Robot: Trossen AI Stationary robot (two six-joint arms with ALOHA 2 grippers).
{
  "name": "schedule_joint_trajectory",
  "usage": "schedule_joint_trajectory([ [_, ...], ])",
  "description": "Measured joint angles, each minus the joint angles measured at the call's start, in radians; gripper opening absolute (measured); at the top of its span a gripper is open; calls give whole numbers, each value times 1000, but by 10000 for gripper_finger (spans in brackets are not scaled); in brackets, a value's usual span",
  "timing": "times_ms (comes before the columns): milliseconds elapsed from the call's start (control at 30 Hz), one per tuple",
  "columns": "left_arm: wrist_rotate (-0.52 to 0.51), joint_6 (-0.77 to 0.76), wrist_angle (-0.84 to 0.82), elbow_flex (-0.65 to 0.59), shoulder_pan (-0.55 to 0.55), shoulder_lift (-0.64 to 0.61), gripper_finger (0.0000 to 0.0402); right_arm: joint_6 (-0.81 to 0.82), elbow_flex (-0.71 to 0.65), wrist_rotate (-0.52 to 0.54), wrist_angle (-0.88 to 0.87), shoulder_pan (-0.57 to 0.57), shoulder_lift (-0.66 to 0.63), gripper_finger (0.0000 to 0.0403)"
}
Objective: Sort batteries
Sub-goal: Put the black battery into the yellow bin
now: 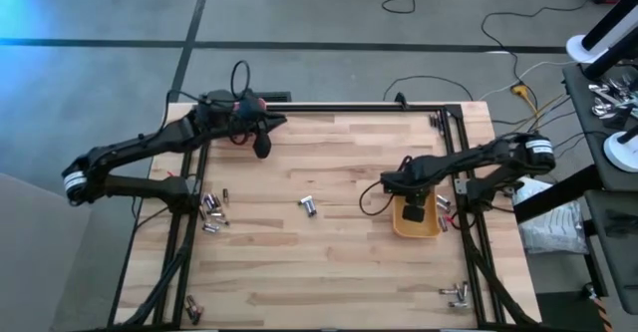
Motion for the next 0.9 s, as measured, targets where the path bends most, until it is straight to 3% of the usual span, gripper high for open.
schedule_joint_trajectory([
  [133, 0, 0, -2, 0, 0, -28, 15, 16, 8, 2, -16, 0, 21, 65],
  [300, -1, 22, -8, 0, 0, -70, 15, 13, 65, -45, -46, 0, -39, 113],
  [433, -4, 28, -8, 0, 0, -97, 15, 36, 193, -43, -189, -3, -102, 158],
  [500, -5, 19, -9, 0, 0, -106, 15, 129, 276, 3, -262, -26, -125, 175],
  [600, 4, -30, -9, 0, 5, -110, 15, 297, 379, 72, -341, -153, -129, 189],
  [700, 52, -40, 13, 0, 8, -97, 15, 391, 441, 88, -297, -368, -103, 192],
  [900, 60, -25, 12, 0, 8, -65, 15, 399, 475, 84, -149, -786, 19, 173],
])
